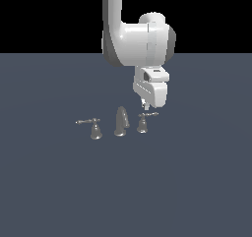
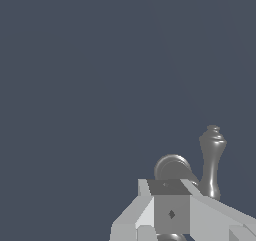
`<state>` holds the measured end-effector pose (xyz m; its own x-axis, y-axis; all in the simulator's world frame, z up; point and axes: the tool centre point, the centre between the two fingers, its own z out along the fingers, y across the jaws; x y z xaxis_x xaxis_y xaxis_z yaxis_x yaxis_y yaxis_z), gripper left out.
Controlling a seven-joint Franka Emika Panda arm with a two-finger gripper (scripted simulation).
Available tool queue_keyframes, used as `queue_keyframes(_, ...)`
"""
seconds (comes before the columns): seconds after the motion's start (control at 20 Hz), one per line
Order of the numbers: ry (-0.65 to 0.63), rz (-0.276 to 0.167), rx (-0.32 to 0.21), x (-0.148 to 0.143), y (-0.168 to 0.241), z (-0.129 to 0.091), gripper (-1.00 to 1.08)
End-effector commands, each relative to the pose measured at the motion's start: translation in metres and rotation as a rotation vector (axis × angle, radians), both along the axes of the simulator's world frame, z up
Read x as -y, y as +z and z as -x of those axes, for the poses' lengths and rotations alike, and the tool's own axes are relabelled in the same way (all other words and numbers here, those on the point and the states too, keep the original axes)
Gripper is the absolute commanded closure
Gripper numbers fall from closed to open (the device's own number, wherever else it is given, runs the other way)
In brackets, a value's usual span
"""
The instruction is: Turn on the faucet by rotating a designated handle.
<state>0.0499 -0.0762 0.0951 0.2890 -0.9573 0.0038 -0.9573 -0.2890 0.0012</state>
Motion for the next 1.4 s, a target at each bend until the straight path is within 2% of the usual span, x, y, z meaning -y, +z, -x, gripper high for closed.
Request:
queue_keyframes(0.0,-0.03,-0.001,0.001,0.006,-0.008,-0.006,1.08)
queue_keyframes(0.75,-0.067,-0.004,0.0,0.014,-0.019,-0.012,1.08)
queue_keyframes(1.25,-0.067,-0.004,0.0,0.039,-0.018,0.019,1.08)
queue_keyframes(1.35,-0.056,-0.007,0.006,0.03,-0.018,0.012,1.08)
